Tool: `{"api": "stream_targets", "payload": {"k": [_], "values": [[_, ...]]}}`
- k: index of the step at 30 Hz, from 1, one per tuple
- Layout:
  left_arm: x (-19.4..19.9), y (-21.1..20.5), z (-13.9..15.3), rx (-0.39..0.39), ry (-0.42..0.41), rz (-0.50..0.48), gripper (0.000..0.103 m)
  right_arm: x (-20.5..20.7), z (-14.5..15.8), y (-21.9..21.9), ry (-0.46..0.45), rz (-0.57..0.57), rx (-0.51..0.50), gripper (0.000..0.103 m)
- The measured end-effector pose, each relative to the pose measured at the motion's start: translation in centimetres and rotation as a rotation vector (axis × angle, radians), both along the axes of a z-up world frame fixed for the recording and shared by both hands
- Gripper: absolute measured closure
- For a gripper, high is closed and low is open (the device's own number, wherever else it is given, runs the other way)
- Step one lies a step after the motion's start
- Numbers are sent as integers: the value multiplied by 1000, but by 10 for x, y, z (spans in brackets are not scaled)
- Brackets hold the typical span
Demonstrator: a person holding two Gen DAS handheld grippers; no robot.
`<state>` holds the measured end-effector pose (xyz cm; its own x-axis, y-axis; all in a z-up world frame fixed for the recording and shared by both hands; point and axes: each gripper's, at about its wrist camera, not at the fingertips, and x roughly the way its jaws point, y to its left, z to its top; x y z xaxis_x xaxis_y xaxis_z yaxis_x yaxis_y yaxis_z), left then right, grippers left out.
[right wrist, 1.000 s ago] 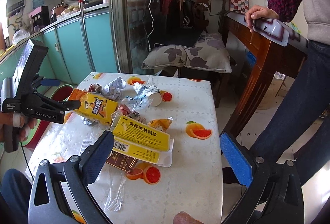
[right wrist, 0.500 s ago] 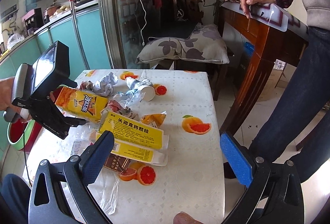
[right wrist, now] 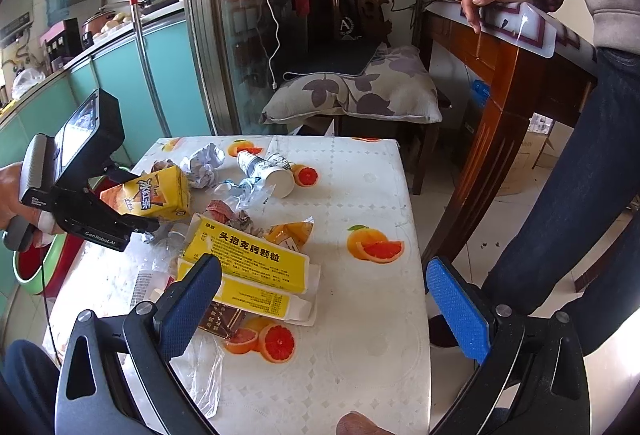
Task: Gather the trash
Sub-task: 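Grasp the yellow iced-tea carton with the left gripper while the right gripper grasps the yellow medicine box, then carry both cartons over the red bucket and open both grippers to drop them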
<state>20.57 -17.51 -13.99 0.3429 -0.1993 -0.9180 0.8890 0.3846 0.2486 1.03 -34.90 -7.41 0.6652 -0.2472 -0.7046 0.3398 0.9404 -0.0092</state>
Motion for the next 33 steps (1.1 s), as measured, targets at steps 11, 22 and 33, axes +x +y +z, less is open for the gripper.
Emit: {"api": "stream_targets", "payload": {"k": [11,22,33], "values": [[-23,46,61,-230,-46,168,36,47,-18,12,9,343,18,0],[-58,90,90,-350,-47,288,36,95,-64,40,183,812,-243,0],[-72,113,96,-433,-46,379,36,115,-95,55,320,961,-231,21]]}}
